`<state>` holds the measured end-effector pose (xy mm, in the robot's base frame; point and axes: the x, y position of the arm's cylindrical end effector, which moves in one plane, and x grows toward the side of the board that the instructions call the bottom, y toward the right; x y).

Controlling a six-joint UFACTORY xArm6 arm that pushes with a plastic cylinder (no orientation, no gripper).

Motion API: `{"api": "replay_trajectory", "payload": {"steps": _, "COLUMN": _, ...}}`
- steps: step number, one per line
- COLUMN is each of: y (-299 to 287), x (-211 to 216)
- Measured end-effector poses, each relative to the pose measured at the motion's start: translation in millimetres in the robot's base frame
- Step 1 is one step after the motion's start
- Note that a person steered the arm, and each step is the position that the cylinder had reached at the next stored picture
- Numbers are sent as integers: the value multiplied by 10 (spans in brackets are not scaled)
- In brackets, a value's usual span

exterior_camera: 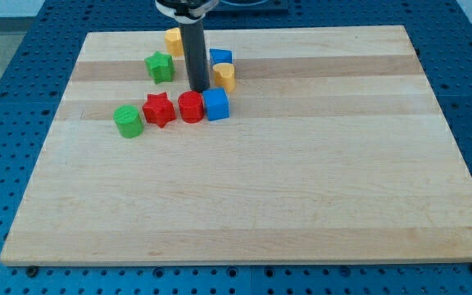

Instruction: Push the yellow heart slightly to the right

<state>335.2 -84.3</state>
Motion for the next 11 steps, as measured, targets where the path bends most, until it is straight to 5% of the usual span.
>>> {"api": "replay_trajectory", "payload": {"steps": 8, "y": 279, "x": -256}}
{"api": "replay_trajectory", "payload": {"steps": 11, "y": 507, "x": 60}}
